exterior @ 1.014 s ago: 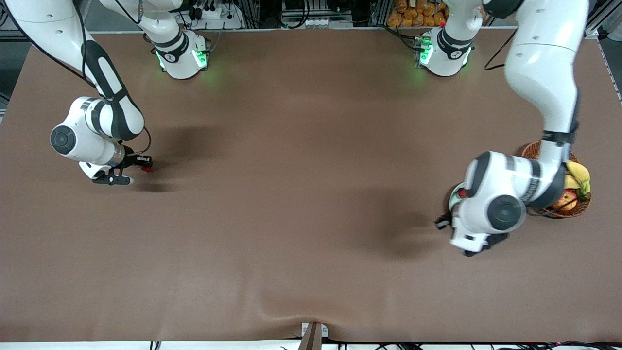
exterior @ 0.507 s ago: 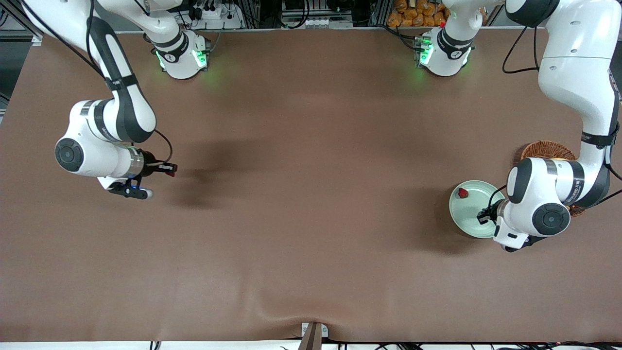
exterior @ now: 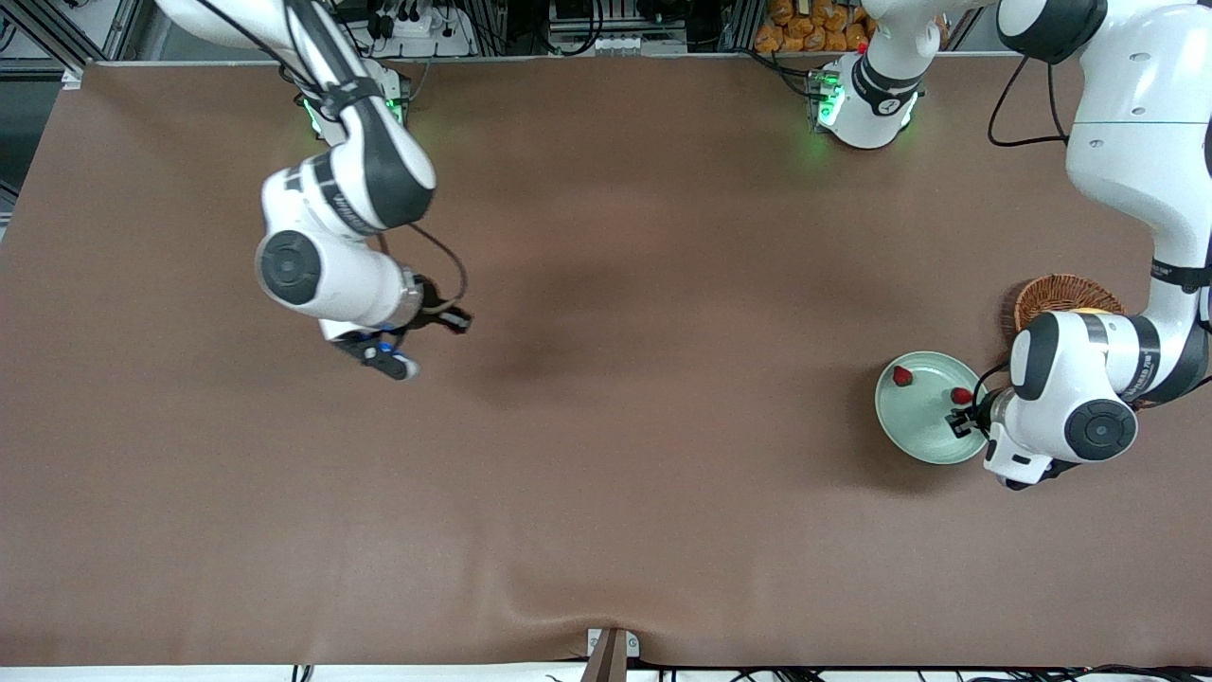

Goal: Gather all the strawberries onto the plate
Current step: 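Carry the last strawberry to mid-table and release it with the right gripper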

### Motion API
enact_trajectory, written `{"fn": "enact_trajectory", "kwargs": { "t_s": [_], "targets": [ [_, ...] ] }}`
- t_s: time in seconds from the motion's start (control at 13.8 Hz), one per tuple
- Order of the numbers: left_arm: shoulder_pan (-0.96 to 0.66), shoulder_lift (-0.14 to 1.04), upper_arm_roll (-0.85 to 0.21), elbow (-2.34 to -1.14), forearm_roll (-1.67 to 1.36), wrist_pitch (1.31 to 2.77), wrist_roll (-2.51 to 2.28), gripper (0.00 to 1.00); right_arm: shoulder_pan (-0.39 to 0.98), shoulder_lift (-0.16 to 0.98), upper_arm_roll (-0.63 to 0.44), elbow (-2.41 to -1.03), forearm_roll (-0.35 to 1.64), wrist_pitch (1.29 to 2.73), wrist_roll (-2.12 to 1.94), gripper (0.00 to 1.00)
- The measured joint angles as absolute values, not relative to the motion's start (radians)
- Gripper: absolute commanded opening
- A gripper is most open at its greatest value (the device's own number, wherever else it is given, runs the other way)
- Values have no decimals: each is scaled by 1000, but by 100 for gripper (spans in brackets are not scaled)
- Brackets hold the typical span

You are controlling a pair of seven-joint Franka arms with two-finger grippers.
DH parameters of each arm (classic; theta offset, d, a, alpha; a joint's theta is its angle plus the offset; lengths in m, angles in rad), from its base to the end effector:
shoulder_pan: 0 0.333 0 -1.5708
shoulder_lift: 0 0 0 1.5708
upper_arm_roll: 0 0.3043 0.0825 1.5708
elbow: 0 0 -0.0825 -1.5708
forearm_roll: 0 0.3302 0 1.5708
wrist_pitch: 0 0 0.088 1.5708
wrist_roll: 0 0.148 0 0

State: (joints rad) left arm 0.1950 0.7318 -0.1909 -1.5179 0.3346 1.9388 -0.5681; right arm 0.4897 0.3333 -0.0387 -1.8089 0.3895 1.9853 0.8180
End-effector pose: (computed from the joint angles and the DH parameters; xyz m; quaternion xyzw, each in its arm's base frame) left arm 0.6151 0.0504 0.2001 -0.9632 -0.2123 0.1169 0.1161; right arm 0.4938 0.2827 0.3304 -0.9462 0.2682 0.1589 0.0870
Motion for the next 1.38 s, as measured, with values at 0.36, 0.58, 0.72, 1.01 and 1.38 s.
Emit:
{"fn": "enact_trajectory", "kwargs": {
  "t_s": [0.36, 0.58, 0.72, 1.01, 1.38],
  "targets": [
    [194, 695, -203, -1497, 336, 1971, -568, 100, 638, 489, -38, -1703, 478, 2193, 1113, 0],
    [197, 669, -205, -1488, 336, 1973, -560, 100, 732, 603, -38, -1622, 479, 2292, 1266, 0],
    [195, 669, -209, -1488, 336, 1978, -557, 100, 771, 672, -38, -1583, 479, 2367, 1334, 0],
    [198, 669, -212, -1489, 336, 1979, -533, 100, 819, 767, -38, -1563, 479, 2484, 1359, 7],
    [198, 669, -222, -1487, 336, 1994, -533, 100, 832, 801, -39, -1544, 479, 2501, 1380, 100]
  ]
}}
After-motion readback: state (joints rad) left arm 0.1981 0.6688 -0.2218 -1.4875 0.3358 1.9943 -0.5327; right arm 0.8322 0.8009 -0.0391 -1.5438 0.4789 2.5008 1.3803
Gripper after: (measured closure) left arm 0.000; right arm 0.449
